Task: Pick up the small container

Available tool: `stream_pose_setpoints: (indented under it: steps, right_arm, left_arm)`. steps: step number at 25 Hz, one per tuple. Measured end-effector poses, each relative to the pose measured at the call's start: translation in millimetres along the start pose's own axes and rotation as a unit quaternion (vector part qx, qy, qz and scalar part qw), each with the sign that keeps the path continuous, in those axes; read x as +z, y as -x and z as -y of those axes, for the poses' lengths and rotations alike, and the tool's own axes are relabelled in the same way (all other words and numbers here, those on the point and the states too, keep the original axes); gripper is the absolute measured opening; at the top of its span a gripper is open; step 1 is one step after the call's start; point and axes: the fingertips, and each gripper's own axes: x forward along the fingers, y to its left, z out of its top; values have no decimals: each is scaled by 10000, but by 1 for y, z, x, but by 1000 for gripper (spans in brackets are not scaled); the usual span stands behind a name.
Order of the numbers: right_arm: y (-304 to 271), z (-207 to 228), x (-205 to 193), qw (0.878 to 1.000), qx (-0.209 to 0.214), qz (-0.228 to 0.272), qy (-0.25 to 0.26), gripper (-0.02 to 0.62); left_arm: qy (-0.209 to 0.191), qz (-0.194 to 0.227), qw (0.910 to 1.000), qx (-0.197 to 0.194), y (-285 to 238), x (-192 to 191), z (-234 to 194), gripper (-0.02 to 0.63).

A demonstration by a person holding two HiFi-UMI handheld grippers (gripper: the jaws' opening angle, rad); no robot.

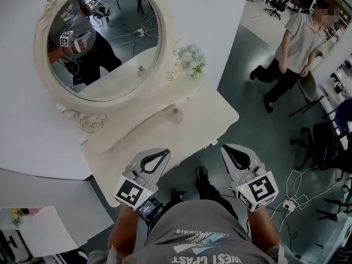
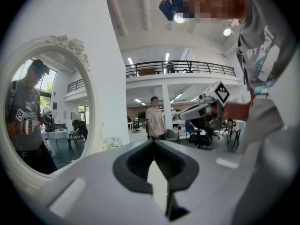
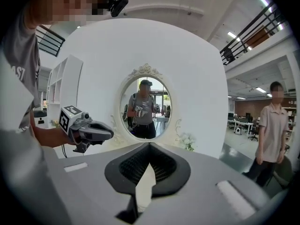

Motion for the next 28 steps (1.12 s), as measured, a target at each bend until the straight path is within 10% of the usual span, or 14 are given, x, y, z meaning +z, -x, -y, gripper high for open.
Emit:
stream_pose_setpoints:
  steps: [19,28]
  right_arm:
    - [-146,91,0,9763,2158,-34,157,2]
    - [-193,119,-34,9669,2533,-313,2,2]
  left_arm:
    - [395,-682,9805,1801,-96,-12,-80,2]
    - [536,-980,9698,2167,-133,-46,-115,3]
